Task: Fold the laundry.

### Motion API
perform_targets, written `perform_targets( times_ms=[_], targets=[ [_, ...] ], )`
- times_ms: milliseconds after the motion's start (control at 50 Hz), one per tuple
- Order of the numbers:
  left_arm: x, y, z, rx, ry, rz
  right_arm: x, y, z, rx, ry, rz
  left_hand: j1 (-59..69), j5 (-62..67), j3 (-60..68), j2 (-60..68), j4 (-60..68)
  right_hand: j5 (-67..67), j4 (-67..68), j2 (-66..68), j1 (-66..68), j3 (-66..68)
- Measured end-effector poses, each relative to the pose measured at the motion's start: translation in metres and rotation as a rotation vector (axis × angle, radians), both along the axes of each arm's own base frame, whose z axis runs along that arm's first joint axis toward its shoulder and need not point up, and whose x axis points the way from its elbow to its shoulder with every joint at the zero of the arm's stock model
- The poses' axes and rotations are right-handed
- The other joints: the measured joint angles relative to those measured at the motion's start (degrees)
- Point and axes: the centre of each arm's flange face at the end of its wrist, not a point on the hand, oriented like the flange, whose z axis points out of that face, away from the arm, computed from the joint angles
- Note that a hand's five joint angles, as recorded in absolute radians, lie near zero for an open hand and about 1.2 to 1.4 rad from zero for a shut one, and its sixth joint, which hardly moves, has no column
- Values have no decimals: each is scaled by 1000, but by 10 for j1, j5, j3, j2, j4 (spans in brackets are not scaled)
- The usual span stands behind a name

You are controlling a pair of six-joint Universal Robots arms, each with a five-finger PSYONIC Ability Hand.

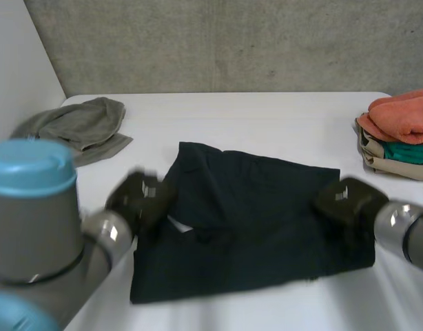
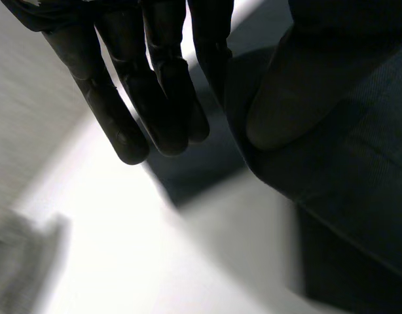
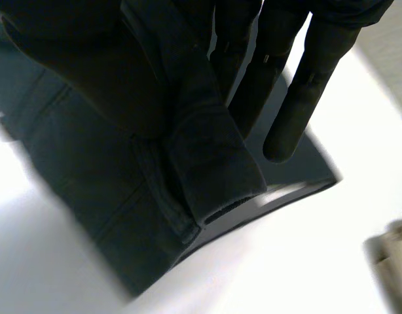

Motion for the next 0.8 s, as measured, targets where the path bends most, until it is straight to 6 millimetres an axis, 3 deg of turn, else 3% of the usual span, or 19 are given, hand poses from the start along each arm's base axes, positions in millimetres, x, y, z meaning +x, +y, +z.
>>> perform_targets(
  times_ms=[60, 120, 160, 200, 220, 260, 360, 380, 400, 440, 460, 480, 500, 520, 560, 620, 680, 740, 800],
  targets=[
    [-21, -41, 15, -180, 115, 40, 9, -33, 3, -74, -108, -57, 0, 0, 0, 0, 0, 1, 0, 0, 0, 0],
    [-31, -64, 23, -283, 182, 56, 15, -52, 2, -117, -157, -80, 0, 0, 0, 0, 0, 2, 0, 0, 0, 0],
    [-45, -96, 30, -416, 266, 71, 21, -77, -1, -176, -191, -106, 0, 0, 1, 1, 0, 2, 0, 0, 0, 0],
    [-50, -109, 31, -461, 293, 76, 24, -87, -4, -201, -198, -117, 0, 0, 1, 1, 0, 2, 0, 0, 0, 0],
    [-58, -130, 29, -527, 332, 82, 27, -105, -9, -244, -203, -144, 0, 0, 1, 1, 0, 2, 0, 0, 0, 0],
    [-66, -152, 23, -584, 364, 84, 30, -128, -17, -299, -202, -185, 0, 0, 1, 1, 0, 2, 0, 0, 0, 0],
    [-82, -190, -10, -626, 387, 75, 35, -170, -41, -391, -176, -276, 0, 0, 1, 1, 1, 2, 0, 0, 0, 0],
    [-82, -190, -10, -626, 387, 75, 35, -170, -41, -391, -176, -276, 0, 0, 1, 1, 1, 2, 0, 0, 0, 0],
    [-85, -200, -22, -627, 389, 73, 38, -180, -48, -413, -169, -292, -1, 0, 0, -1, 1, -27, -33, -28, -19, -32],
    [-88, -210, -36, -626, 397, 74, 45, -191, -58, -443, -165, -300, -79, -51, -80, -92, -81, -227, -233, -248, -224, -246],
    [-90, -213, -42, -623, 404, 74, 50, -194, -62, -456, -167, -296, -260, -204, -234, -238, -238, -309, -324, -330, -306, -325],
    [-91, -214, -44, -619, 409, 74, 54, -196, -64, -465, -169, -291, -260, -204, -234, -238, -238, -403, -401, -411, -397, -404],
    [-92, -216, -48, -610, 423, 74, 60, -197, -66, -478, -176, -281, -439, -370, -404, -409, -403, -488, -489, -496, -471, -489],
    [-93, -216, -50, -603, 432, 73, 62, -198, -67, -483, -179, -277, -516, -463, -486, -491, -496, -507, -509, -514, -486, -509],
    [-95, -213, -53, -581, 456, 69, 71, -198, -65, -503, -198, -256, -559, -529, -556, -561, -565, -555, -563, -558, -513, -563],
    [-97, -207, -50, -557, 478, 62, 75, -196, -56, -521, -216, -244, -559, -533, -563, -567, -571, -555, -564, -558, -513, -564],
    [-97, -190, -34, -529, 503, 46, 75, -188, -30, -539, -245, -241, -559, -533, -563, -568, -571, -555, -564, -558, -513, -564],
    [-95, -181, -25, -522, 508, 41, 72, -181, -18, -536, -253, -245, -559, -533, -563, -568, -571, -555, -564, -558, -513, -564],
    [-88, -158, -9, -503, 504, 29, 60, -157, 2, -485, -259, -260, -559, -533, -563, -568, -571, -555, -564, -558, -513, -564]
  ],
)
